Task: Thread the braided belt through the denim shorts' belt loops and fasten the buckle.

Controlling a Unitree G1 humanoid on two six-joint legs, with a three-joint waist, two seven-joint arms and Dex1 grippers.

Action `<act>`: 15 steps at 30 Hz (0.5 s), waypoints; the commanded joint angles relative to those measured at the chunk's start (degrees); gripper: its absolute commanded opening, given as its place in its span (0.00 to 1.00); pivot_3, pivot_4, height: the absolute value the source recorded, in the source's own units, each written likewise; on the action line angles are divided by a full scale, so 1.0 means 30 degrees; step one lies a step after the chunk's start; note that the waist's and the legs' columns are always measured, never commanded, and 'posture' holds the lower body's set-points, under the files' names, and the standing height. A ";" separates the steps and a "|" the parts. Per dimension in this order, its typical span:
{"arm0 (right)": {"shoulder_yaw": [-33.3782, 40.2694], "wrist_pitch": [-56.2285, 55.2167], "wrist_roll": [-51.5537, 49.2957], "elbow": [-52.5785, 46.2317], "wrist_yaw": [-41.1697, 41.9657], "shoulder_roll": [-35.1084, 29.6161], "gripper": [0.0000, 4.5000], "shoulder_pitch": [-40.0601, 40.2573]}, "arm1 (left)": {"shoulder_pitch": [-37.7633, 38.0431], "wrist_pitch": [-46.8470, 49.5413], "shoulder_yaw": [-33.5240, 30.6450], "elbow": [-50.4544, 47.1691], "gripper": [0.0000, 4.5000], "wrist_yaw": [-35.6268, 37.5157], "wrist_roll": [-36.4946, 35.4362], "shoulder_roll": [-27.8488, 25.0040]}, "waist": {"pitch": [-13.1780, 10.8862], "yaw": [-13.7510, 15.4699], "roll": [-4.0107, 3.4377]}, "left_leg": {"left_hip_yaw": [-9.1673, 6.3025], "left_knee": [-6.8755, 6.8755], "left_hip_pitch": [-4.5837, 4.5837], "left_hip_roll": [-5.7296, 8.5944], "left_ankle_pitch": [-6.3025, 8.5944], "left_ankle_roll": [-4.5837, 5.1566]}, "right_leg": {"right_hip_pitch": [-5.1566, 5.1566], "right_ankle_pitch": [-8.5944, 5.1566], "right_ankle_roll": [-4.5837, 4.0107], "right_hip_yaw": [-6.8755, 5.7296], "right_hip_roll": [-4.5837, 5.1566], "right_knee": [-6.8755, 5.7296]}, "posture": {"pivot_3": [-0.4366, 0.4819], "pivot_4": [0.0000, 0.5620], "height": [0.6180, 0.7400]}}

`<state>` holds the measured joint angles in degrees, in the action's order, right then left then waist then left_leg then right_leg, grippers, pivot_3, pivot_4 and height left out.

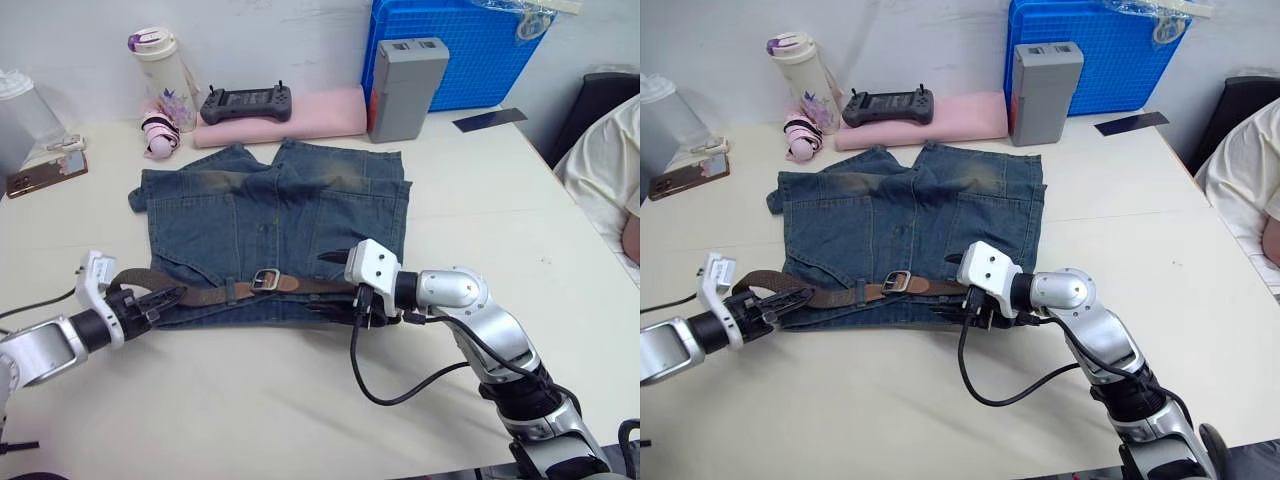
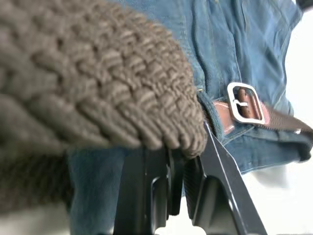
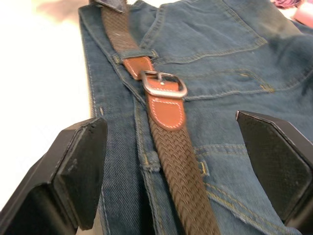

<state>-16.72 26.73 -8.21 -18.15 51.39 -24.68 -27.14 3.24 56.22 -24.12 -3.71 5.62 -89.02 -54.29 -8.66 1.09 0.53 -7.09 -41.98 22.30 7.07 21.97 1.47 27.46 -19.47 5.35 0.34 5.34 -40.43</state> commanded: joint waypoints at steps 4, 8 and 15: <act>-0.0948 -0.3073 0.1406 0.0126 -0.0180 -0.0326 0.99 -0.0427 | -0.6010 -0.1234 0.5766 0.2123 0.00 0.7734 0.7686 -0.0498 | -0.0003 0.0057 -0.0002 | -0.0013 0.0004 0.0004 0.0007 0.0001 0.0006 | -0.0008 0.0002 0.0004 -0.0011 0.0007 0.0019 | 0.48 0.27 0.47; -0.1426 -0.4380 0.2278 0.0487 -0.0272 -0.0493 0.99 -0.0385 | -0.6701 -0.2952 0.7815 0.2233 0.00 1.0553 1.0730 -0.0440 | -0.0003 0.0016 -0.0002 | -0.0018 0.0005 0.0013 0.0012 0.0001 0.0012 | -0.0002 0.0004 0.0007 -0.0024 0.0010 0.0034 | 0.48 0.27 0.47; -0.2563 -0.7221 0.4237 0.1471 -0.0702 -0.0644 0.99 -0.0502 | -0.7747 -0.6512 0.9863 0.4418 0.00 1.3402 1.5190 0.0503 | -0.0002 -0.0078 -0.0004 | -0.0028 0.0007 0.0014 0.0012 0.0000 0.0013 | 0.0003 0.0005 0.0007 -0.0026 0.0008 0.0035 | 0.48 0.27 0.47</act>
<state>-21.97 12.64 0.30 -14.92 50.40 -26.58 -27.97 -17.91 44.36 1.16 4.01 39.64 -53.52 -55.52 -8.67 0.85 0.52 -7.18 -41.97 22.33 7.11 21.97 1.51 27.45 -19.45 5.38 0.25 5.36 -40.33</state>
